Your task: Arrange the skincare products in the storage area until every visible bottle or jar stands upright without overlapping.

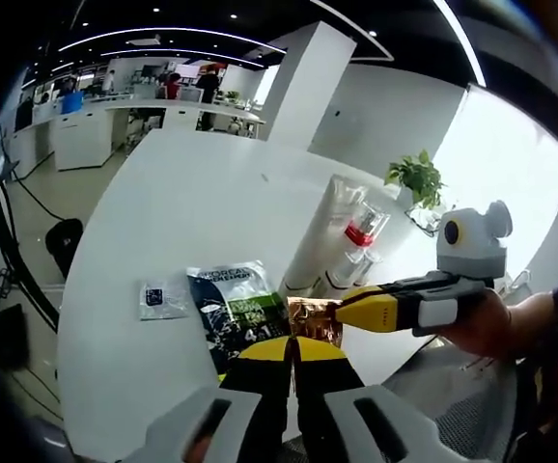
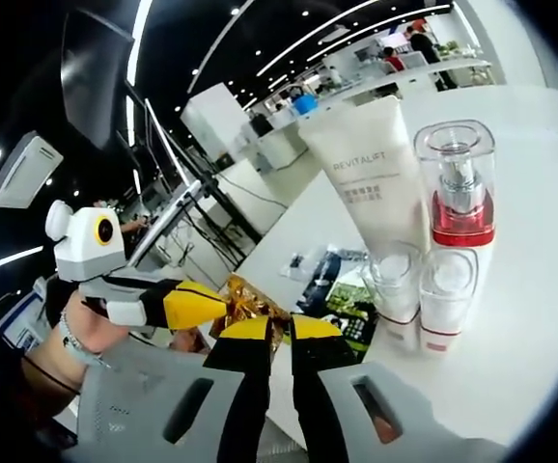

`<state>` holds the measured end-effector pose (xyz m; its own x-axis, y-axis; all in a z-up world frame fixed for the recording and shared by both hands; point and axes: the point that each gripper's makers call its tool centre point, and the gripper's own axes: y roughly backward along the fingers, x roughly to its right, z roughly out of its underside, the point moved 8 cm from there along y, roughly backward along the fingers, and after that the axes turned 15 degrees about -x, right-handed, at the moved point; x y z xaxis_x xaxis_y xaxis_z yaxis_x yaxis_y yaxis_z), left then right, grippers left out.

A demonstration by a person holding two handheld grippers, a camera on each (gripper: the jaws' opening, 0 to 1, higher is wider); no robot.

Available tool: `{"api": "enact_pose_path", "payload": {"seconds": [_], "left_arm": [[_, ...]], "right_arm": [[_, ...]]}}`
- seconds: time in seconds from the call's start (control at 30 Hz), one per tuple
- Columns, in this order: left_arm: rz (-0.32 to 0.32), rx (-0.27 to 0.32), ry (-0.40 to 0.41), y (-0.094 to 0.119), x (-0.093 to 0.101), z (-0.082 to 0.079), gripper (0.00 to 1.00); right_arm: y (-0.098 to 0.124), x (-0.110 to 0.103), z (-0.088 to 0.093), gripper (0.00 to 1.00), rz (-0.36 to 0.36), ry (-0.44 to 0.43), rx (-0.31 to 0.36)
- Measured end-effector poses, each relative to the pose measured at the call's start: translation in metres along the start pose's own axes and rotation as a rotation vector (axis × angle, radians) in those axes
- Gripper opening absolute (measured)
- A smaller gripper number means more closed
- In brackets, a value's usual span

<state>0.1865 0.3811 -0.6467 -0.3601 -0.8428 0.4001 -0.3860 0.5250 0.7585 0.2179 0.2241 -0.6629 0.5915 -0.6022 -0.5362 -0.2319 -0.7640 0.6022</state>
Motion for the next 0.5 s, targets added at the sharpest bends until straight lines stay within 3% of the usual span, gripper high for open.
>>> {"api": "enact_pose_path", "payload": {"seconds": [0.5], "left_arm": [[-0.022, -0.016, -0.007, -0.0017, -0.0015, 0.0010, 0.01]], "right_arm": [[0.0001, 0.0015, 0.0010, 0.05, 0.006, -0.013, -0.011]]}}
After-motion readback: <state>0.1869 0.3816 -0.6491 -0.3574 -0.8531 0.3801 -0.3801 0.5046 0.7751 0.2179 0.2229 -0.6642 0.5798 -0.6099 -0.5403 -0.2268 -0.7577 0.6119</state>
